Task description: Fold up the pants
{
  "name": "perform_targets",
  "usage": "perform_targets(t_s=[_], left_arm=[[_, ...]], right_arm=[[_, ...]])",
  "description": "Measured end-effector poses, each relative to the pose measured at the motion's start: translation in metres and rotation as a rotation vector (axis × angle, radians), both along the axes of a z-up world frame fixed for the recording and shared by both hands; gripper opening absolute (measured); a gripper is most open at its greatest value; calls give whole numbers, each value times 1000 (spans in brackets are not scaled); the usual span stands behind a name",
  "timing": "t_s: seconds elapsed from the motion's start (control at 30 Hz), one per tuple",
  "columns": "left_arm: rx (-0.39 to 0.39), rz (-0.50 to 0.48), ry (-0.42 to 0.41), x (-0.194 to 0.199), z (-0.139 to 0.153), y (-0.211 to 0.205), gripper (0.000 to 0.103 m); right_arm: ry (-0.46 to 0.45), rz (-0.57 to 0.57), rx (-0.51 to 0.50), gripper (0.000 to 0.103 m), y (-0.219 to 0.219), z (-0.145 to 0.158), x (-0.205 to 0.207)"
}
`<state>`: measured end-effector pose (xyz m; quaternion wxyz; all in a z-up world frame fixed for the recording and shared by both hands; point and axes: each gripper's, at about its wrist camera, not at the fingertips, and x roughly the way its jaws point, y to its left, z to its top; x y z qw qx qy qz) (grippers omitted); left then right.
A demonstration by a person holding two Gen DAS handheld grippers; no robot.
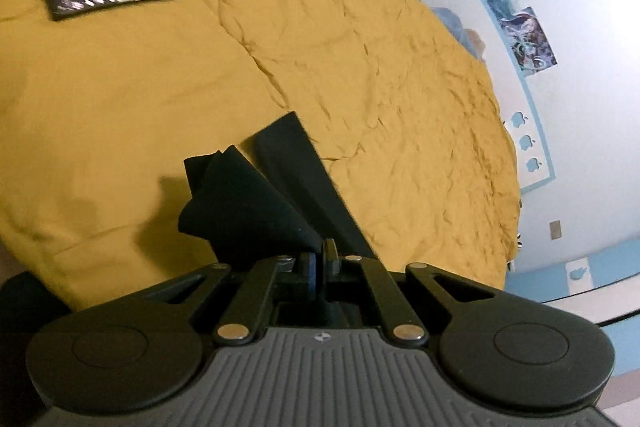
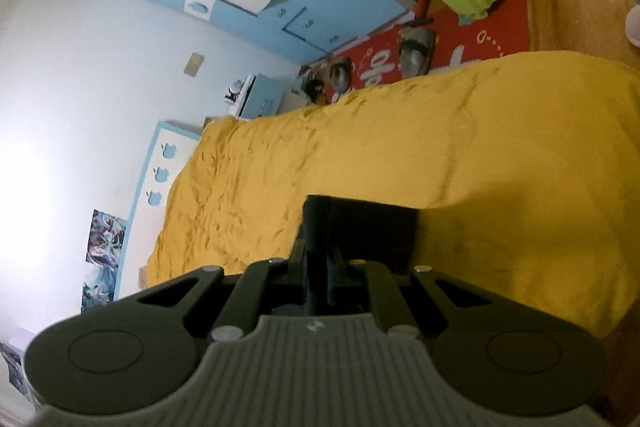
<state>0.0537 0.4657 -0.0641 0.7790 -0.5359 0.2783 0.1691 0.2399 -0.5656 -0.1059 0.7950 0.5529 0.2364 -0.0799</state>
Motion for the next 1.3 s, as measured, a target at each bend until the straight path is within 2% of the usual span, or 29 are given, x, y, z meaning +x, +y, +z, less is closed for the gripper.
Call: perform_targets(t_s=[0.17, 0.3, 0.5, 0.73, 0.8, 0.83, 0.9, 0.97, 1.03, 1.13, 1.2, 1.23, 1.27, 1.3], left_arm=[[-94, 42, 26, 42, -14, 24, 2], [-161, 65, 69, 83, -32, 44, 2], [-180, 80, 152, 136, -55, 54, 2], [-189, 159, 181, 166, -65, 68, 2], [-178, 166, 189, 181, -74, 74, 3], [-160, 138, 194, 190, -78, 76, 4], [-88, 110, 248, 201, -82, 81, 6], [3, 179, 218, 193, -73, 86, 6], [107, 214, 196, 182, -59, 87, 13], [249, 160, 193, 167, -36, 69, 19], [331, 82, 165, 152, -24, 42, 35], [364, 42, 150, 145, -20, 27, 40], [386, 1, 131, 135, -19, 11, 48], [392, -30, 115, 133, -18, 0, 52]], right_arm=[[4, 2, 46, 3, 7, 9, 49], [51, 42, 81, 3, 14, 9, 106], [145, 121, 58, 3, 35, 1, 194], [164, 116, 70, 4, 45, -10, 264], [209, 104, 41, 10, 48, -22, 282], [230, 113, 6, 14, 48, -30, 289], [245, 114, -79, 16, 49, -37, 297], [207, 101, -176, 16, 47, -35, 293], [179, 114, -257, 16, 45, -31, 285], [142, 158, -342, 16, 46, -24, 267], [117, 213, -387, 16, 52, -18, 248], [109, 248, -422, 18, 61, -14, 237], [95, 300, -471, 20, 74, -10, 225], [72, 359, -527, 22, 89, -7, 212]])
